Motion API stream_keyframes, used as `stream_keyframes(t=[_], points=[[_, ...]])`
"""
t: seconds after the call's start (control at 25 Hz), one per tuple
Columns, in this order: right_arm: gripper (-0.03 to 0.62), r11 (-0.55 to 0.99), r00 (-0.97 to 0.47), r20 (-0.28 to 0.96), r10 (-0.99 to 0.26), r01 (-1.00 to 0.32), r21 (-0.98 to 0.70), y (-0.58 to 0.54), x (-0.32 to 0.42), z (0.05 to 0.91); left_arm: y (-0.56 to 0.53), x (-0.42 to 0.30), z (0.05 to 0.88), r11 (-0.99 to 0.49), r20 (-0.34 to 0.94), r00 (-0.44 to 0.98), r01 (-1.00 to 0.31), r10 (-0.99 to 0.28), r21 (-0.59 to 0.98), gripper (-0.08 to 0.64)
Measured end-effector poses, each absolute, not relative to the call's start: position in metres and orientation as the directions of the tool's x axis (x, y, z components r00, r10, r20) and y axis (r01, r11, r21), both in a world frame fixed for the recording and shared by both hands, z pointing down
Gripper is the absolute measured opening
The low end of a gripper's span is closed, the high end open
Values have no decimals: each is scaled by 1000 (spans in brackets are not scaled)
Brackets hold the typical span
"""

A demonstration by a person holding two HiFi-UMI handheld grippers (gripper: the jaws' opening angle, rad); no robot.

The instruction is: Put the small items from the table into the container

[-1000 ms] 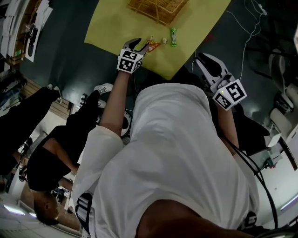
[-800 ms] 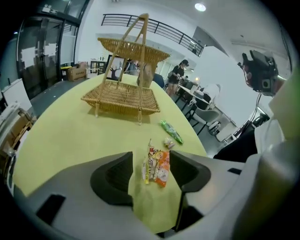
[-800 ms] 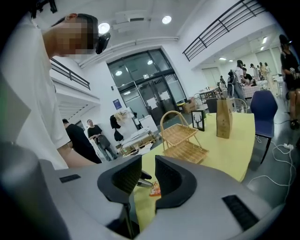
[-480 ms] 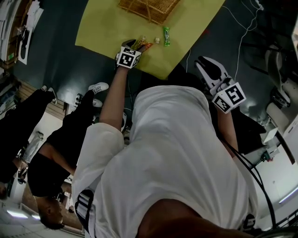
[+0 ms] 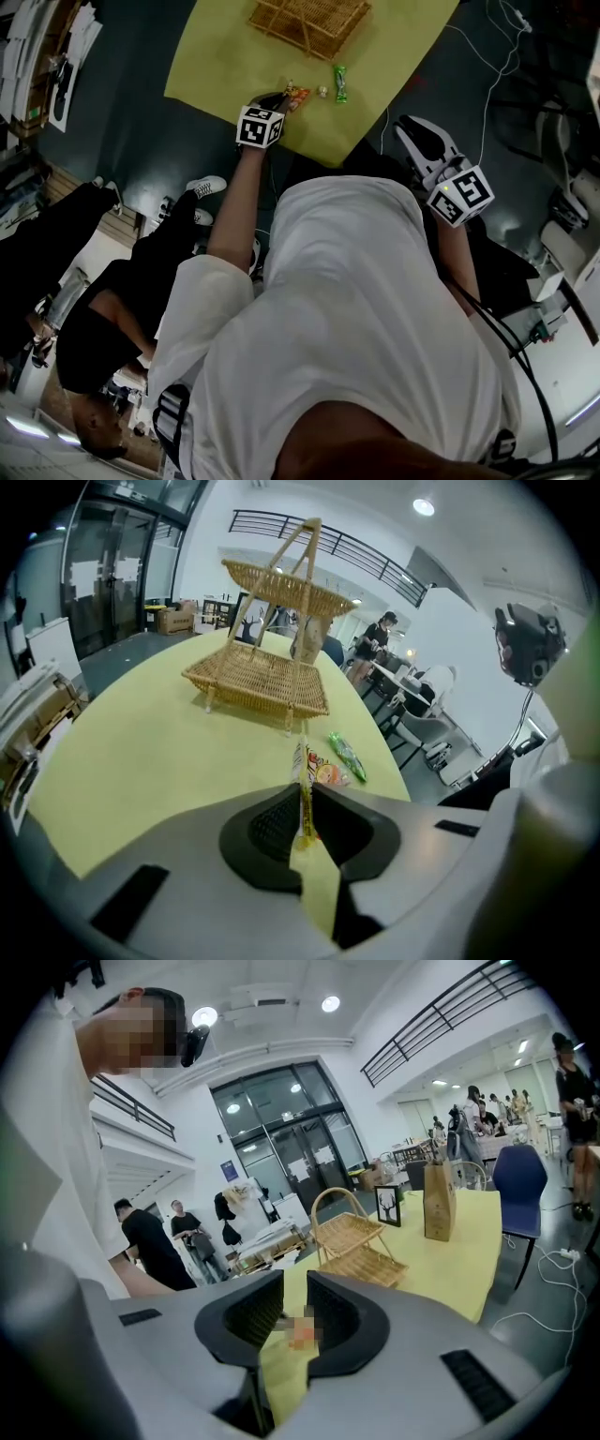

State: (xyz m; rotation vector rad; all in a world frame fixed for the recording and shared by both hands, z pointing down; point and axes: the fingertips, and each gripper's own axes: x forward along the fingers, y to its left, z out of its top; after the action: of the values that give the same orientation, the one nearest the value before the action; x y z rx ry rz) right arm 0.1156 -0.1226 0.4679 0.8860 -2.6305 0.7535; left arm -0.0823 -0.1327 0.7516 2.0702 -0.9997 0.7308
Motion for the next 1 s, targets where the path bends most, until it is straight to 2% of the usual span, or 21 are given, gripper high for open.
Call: stream_keyframes(t=[0.32,0.6,1.0], points=[[82,713,-807,341,-482,-587,-383,-132,96,456,-169,-92,659,-418,618,536,-842,-576,341,43],[82,714,-808,297,-509,-589,-379,-145,97,448,-226,-124,581,-403,534,483,-875,-694,267,43],[83,706,-794,272,-544,-608,-362,-170,101,441,-325,-166,521,-366,478,380,-922,-792,127,43]])
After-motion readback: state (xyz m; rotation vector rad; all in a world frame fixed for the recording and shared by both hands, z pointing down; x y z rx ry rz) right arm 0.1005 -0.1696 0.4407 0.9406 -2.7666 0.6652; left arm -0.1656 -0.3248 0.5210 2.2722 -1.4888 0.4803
